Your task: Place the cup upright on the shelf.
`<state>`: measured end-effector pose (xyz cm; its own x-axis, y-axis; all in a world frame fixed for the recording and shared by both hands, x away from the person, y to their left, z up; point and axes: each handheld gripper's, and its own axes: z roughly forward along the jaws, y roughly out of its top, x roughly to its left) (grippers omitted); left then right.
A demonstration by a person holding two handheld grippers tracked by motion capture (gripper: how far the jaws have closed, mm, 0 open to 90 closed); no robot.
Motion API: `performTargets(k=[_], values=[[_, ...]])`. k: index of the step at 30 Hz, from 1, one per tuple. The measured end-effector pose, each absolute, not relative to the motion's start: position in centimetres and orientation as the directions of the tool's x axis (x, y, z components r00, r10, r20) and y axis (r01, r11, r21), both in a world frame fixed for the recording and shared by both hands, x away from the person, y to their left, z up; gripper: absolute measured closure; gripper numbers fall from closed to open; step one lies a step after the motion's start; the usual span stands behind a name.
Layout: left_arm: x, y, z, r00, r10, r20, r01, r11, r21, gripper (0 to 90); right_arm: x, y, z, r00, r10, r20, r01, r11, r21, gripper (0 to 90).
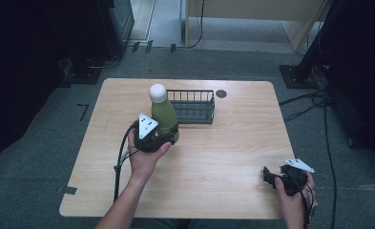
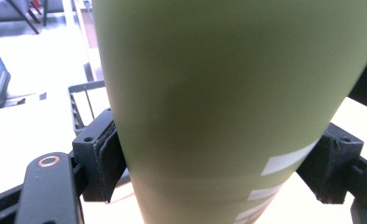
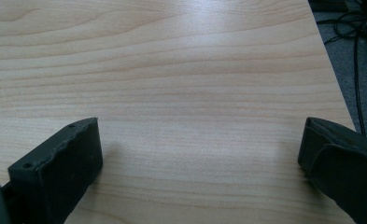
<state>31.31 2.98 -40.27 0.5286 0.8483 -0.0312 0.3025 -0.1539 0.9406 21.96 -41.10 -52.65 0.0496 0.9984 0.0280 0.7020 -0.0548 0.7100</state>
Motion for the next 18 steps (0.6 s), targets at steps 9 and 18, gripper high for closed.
performTargets(k=[9, 18], values=[[32.9, 2.9, -39.1, 0.514, 0.858, -0.017, 0.284, -0.151, 0.947, 21.0, 22.0, -41.1, -52.6, 0.050, 0.998, 0.028, 0.702, -0.055, 0.710, 0.0], [34.8, 2.6, -37.7, 0.495, 0.868, -0.023, 0.269, -0.128, 0.954, 21.1, 22.0, -41.1, -52.7, 0.050, 0.998, 0.028, 0.702, -0.055, 0.710, 0.0]])
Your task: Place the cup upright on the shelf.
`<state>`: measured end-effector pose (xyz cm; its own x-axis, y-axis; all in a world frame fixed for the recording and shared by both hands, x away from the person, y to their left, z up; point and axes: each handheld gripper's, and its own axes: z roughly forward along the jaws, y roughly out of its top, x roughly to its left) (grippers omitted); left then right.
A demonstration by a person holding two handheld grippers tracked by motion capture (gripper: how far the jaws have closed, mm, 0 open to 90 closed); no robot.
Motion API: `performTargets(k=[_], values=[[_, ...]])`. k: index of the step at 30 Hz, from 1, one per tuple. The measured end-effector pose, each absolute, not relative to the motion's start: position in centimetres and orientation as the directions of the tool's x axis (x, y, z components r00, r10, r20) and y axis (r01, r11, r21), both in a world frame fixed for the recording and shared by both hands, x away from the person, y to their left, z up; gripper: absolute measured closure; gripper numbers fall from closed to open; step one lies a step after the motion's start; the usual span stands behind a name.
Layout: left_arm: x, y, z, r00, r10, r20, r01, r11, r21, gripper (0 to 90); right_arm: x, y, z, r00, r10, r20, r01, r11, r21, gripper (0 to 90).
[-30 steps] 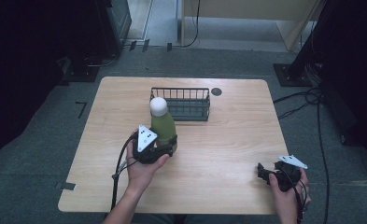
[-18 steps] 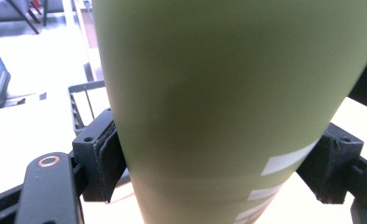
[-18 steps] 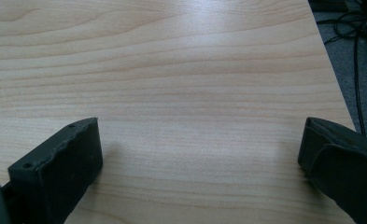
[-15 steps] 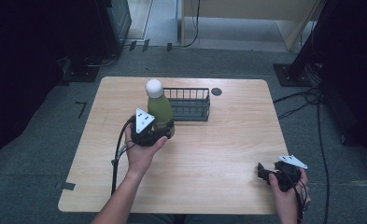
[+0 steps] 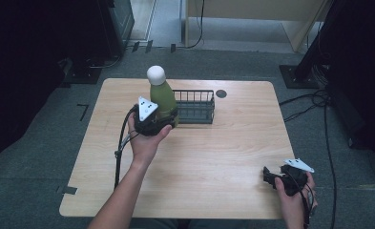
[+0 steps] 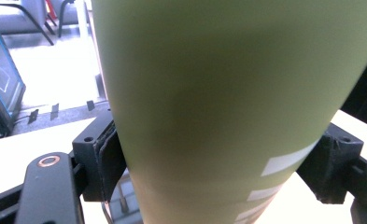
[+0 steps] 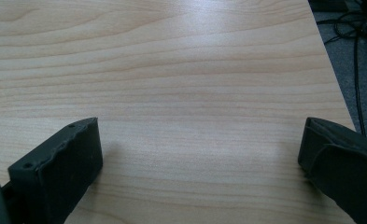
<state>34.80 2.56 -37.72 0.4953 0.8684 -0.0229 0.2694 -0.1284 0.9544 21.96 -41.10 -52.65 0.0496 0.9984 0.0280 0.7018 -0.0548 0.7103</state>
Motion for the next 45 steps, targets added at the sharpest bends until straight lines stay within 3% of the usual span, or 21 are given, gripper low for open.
performTargets(k=[27, 45], values=[[40.7, 1.8, -36.1, 0.438, 0.899, -0.015, 0.268, -0.114, 0.957, 21.0, 22.0, -41.1, -52.7, 0.049, 0.998, 0.028, 0.702, -0.054, 0.710, 0.0], [44.2, 1.2, -37.9, 0.404, 0.914, -0.029, 0.295, -0.100, 0.950, 21.1, 22.0, -41.1, -52.7, 0.049, 0.998, 0.027, 0.702, -0.054, 0.710, 0.0]])
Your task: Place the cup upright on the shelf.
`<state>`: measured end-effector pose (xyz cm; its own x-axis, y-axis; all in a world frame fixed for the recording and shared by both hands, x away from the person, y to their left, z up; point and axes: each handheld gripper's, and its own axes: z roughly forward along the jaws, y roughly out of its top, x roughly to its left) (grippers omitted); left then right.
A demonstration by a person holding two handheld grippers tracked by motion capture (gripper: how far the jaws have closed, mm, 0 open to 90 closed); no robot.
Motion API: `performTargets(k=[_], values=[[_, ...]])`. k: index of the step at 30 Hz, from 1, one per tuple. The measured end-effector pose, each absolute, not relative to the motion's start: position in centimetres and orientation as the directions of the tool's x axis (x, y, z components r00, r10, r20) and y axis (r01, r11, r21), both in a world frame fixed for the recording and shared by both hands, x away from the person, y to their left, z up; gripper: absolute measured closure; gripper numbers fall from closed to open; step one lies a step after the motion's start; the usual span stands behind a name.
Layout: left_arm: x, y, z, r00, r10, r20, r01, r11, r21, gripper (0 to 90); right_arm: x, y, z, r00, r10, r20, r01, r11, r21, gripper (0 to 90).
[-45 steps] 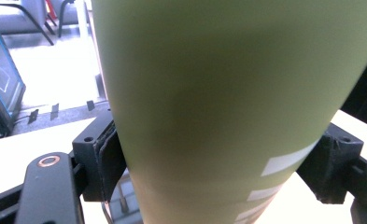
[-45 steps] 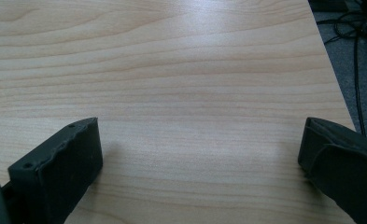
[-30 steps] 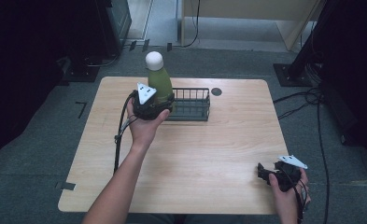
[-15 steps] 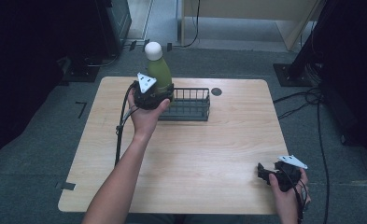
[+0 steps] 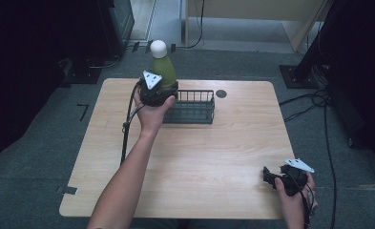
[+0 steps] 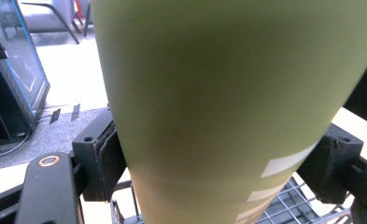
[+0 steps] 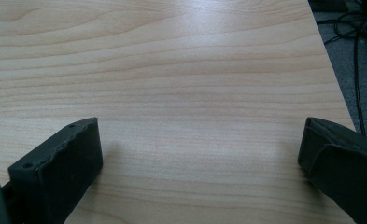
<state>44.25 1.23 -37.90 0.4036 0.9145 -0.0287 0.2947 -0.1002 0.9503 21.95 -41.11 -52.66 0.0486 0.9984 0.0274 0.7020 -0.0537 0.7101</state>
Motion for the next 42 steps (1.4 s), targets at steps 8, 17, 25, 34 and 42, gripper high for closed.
performTargets(k=[8, 17, 25, 34, 42], values=[[45.2, 0.9, -39.2, 0.394, 0.919, -0.005, 0.314, -0.130, 0.940, 21.0, 22.0, -41.1, -52.7, 0.049, 0.998, 0.028, 0.702, -0.054, 0.710, 0.0], [45.5, 0.6, -40.6, 0.394, 0.919, 0.009, 0.333, -0.152, 0.930, 21.0, 22.0, -41.1, -52.7, 0.049, 0.998, 0.028, 0.702, -0.054, 0.710, 0.0], [45.7, 0.4, -41.7, 0.393, 0.919, 0.010, 0.357, -0.163, 0.920, 21.0, 22.0, -41.1, -52.7, 0.048, 0.998, 0.028, 0.702, -0.054, 0.710, 0.0], [45.9, 0.8, -42.2, 0.412, 0.911, 0.002, 0.360, -0.164, 0.919, 20.8, 22.0, -41.1, -52.7, 0.049, 0.998, 0.028, 0.702, -0.054, 0.710, 0.0], [45.9, 0.8, -42.2, 0.417, 0.909, -0.006, 0.365, -0.162, 0.917, 19.7, 22.0, -41.1, -52.7, 0.049, 0.998, 0.027, 0.702, -0.054, 0.710, 0.0]])
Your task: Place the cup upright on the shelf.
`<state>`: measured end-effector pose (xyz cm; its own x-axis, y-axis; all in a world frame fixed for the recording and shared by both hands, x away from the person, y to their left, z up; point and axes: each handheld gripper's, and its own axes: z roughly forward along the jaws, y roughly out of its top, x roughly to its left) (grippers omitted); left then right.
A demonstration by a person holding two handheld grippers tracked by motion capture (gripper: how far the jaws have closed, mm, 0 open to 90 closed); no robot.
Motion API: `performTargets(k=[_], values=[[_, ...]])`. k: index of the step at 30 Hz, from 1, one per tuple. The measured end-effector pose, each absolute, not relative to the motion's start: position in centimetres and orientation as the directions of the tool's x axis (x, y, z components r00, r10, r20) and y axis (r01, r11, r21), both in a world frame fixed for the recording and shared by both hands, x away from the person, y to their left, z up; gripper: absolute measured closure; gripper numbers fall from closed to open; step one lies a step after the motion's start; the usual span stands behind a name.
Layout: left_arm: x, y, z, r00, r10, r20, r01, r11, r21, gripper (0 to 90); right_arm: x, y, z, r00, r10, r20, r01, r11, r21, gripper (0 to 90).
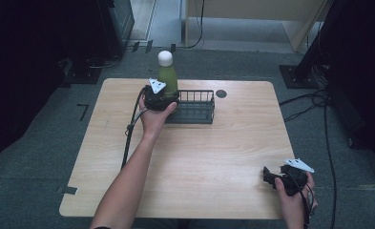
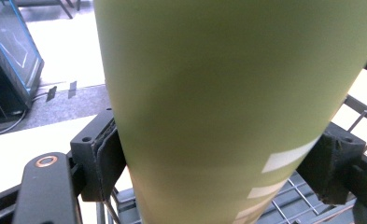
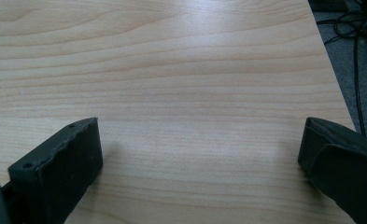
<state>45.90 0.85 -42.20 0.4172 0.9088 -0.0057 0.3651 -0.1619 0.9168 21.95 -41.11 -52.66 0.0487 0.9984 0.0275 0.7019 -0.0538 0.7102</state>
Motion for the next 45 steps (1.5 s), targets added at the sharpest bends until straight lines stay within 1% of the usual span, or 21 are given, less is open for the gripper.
performTargets(k=[1, 2, 6, 10, 12, 21, 26, 27, 31, 33, 36, 45], values=[[45.9, 0.8, -42.2, 0.420, 0.908, -0.008, 0.367, -0.162, 0.916, 18.9, 22.0, -41.1, -52.7, 0.049, 0.998, 0.027, 0.702, -0.054, 0.710, 0.0], [45.9, 0.9, -42.2, 0.423, 0.906, -0.015, 0.371, -0.158, 0.915, 15.8, 22.0, -41.1, -52.7, 0.049, 0.998, 0.028, 0.702, -0.055, 0.710, 0.0], [46.0, 1.3, -42.2, 0.426, 0.904, -0.045, 0.383, -0.136, 0.914, 13.9, 22.0, -41.1, -52.7, 0.049, 0.998, 0.029, 0.702, -0.055, 0.710, 0.0], [46.0, 1.6, -42.2, 0.429, 0.901, -0.054, 0.390, -0.131, 0.911, 15.3, 22.0, -41.1, -52.7, 0.050, 0.998, 0.028, 0.702, -0.055, 0.710, 0.0], [45.8, 1.4, -42.2, 0.432, 0.901, -0.029, 0.375, -0.150, 0.915, 19.9, 22.0, -41.1, -52.7, 0.050, 0.998, 0.028, 0.702, -0.055, 0.710, 0.0], [45.7, 1.3, -42.3, 0.428, 0.904, -0.023, 0.372, -0.153, 0.916, 20.1, 22.0, -41.1, -52.7, 0.049, 0.998, 0.028, 0.702, -0.055, 0.710, 0.0], [45.7, 1.5, -42.3, 0.434, 0.900, -0.040, 0.379, -0.142, 0.914, 19.5, 22.0, -41.1, -52.7, 0.050, 0.998, 0.028, 0.702, -0.055, 0.710, 0.0], [45.7, 1.5, -42.3, 0.435, 0.899, -0.047, 0.379, -0.136, 0.915, 19.1, 22.0, -41.1, -52.7, 0.050, 0.998, 0.028, 0.702, -0.055, 0.710, 0.0], [45.6, 1.9, -42.1, 0.437, 0.897, -0.073, 0.381, -0.111, 0.918, 12.2, 22.0, -41.1, -52.7, 0.049, 0.998, 0.028, 0.702, -0.055, 0.710, 0.0], [45.5, 2.1, -42.0, 0.433, 0.898, -0.079, 0.380, -0.102, 0.920, 7.1, 22.0, -41.1, -52.7, 0.049, 0.998, 0.028, 0.702, -0.055, 0.710, 0.0], [45.2, 2.3, -41.9, 0.443, 0.893, -0.083, 0.375, -0.101, 0.921, 3.9, 22.0, -41.1, -52.7, 0.049, 0.998, 0.028, 0.702, -0.055, 0.710, 0.0], [44.0, 3.4, -42.0, 0.444, 0.891, -0.097, 0.378, -0.087, 0.922, 3.6, 22.0, -41.1, -52.7, 0.048, 0.998, 0.026, 0.702, -0.053, 0.711, 0.0]])
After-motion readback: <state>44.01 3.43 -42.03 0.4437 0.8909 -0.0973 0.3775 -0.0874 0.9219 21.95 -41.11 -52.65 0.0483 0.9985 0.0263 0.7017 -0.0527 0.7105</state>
